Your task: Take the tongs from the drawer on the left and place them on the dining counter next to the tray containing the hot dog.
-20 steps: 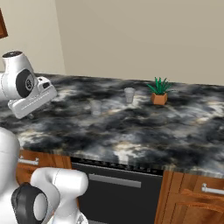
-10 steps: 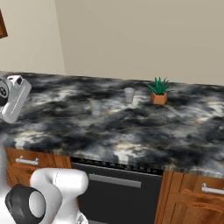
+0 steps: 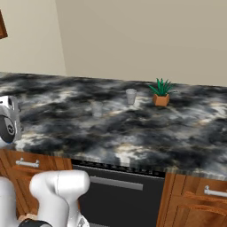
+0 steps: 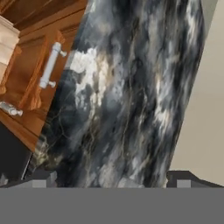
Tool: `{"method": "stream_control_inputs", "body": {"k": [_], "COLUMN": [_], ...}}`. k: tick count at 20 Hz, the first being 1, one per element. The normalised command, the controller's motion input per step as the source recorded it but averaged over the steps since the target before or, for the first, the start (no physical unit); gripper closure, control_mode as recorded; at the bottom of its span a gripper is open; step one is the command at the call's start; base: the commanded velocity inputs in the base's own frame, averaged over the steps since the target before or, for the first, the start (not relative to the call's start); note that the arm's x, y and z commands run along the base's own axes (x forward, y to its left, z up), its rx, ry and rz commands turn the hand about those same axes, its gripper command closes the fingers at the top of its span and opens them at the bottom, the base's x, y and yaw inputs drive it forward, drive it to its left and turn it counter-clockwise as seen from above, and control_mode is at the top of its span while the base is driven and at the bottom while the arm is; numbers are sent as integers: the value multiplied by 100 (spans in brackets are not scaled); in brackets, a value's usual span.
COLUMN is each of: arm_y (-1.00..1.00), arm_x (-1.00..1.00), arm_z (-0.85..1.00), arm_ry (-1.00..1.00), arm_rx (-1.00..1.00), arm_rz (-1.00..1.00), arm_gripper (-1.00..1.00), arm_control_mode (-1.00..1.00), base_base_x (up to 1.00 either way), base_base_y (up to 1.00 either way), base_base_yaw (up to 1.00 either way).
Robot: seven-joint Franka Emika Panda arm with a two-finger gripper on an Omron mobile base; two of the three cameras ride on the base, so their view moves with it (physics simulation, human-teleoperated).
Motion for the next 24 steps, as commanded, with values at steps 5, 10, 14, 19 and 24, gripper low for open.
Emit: {"method": "stream_control_inputs", "body": {"k": [5,10,14,19,24], "arm_y": [0,3,14,33,31], "arm_x": [-9,-14,-42,-20,-1], "arm_z": [-37,-17,6,0,-3], "arm_ry": [-17,-9,-10,-3,0], "arm_rx": [0,1,3,0,0], "arm_rz": [1,-7,-14,-13,-3], "arm_gripper": [-100,-100,-100,-100,-100], "arm_control_mode": [-100,-100,-100,-100,-100], "base_base_x": [0,0,0,0,0], "base_base_y": [0,0,0,0,0], "base_base_yaw": [0,0,0,0,0]}}
